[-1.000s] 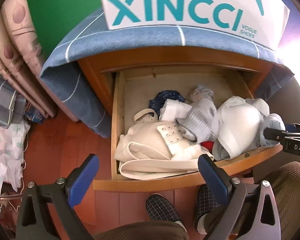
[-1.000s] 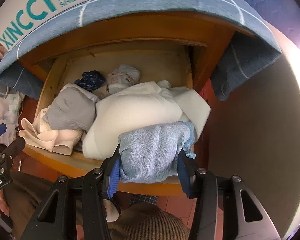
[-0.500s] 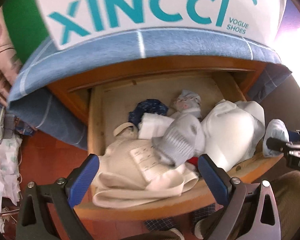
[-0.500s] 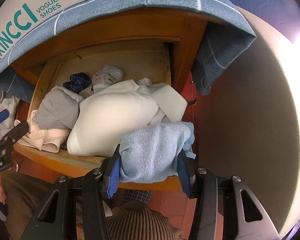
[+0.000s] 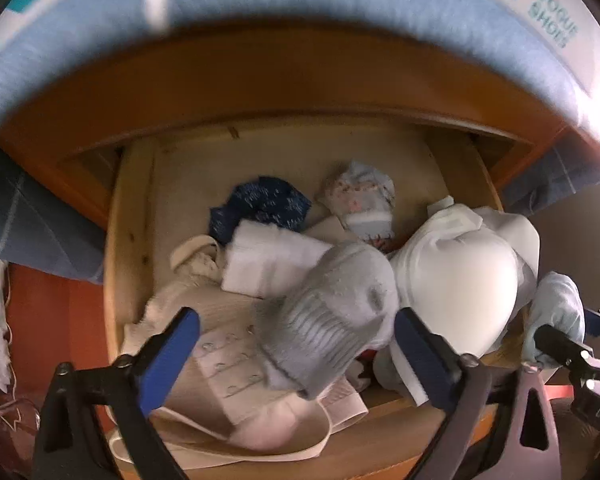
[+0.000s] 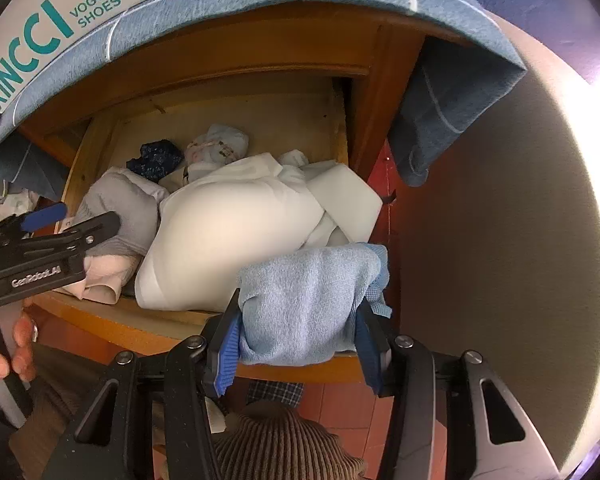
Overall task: Take underwear out of drawer
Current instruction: 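Grasp the grey knit sock with the left tool while the right tool holds the blue sock, then lift the grey sock with the left tool up into the white box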
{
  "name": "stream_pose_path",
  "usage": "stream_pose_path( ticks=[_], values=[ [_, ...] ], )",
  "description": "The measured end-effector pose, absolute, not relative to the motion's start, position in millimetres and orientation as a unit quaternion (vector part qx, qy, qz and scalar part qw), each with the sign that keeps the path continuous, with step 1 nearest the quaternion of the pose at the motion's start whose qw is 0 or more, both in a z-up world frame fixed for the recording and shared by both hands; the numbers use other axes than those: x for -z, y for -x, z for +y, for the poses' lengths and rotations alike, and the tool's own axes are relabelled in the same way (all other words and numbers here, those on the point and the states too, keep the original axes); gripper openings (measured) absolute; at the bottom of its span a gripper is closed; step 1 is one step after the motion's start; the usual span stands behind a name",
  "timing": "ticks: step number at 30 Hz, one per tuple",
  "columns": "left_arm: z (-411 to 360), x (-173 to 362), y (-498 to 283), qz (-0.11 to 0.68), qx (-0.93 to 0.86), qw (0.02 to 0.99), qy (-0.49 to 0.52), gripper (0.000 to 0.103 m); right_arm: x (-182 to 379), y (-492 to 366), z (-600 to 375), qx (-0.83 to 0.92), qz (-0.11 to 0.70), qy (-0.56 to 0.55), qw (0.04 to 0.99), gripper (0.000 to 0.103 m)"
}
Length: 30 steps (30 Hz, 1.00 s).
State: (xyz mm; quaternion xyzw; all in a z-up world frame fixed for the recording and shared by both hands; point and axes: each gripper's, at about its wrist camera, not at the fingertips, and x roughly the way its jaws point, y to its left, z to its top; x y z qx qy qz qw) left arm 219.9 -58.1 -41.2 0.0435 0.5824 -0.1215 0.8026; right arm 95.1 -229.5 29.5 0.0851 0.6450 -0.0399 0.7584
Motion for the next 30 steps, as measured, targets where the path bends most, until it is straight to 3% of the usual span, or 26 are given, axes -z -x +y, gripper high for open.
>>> stream_pose_path(
  ticks=[1, 3, 4, 6, 10, 16, 30],
  values=[
    [-59.8, 43.7, -219.6, 0.584, 0.12, 0.801, -0.048, 0.07, -29.2, -95.2, -229.6, 0.04, 0.645, -0.086, 0.758, 0.046],
    [-62.5, 44.5, -219.1, 0.583, 0.115, 0.803, -0.056, 0.064, -28.2, -95.5, -228.7, 0.038, 0.646, -0.088, 0.758, 0.046],
    [-62.9, 43.4, -217.9, 0.58, 0.119, 0.804, -0.055, 0.051, -27.9, -95.6, -228.4, 0.037, 0.646, -0.088, 0.757, 0.046],
    [-64.0, 41.8, -217.0, 0.581, 0.125, 0.802, -0.05, 0.035, -27.2, -96.3, -227.1, 0.036, 0.647, -0.088, 0.757, 0.046],
    [-61.2, 38.4, -214.7, 0.58, 0.127, 0.804, -0.042, 0.021, -26.4, -96.9, -224.1, 0.035, 0.648, -0.084, 0.756, 0.046],
    [-56.9, 29.3, -212.9, 0.579, 0.141, 0.802, -0.032, 0.015, -24.9, -97.2, -220.3, 0.034, 0.649, -0.081, 0.756, 0.046],
    [-45.1, -3.4, -199.9, 0.556, 0.139, 0.818, -0.034, 0.015, -18.7, -99.2, -218.2, 0.027, 0.651, -0.077, 0.754, 0.046]
  ],
)
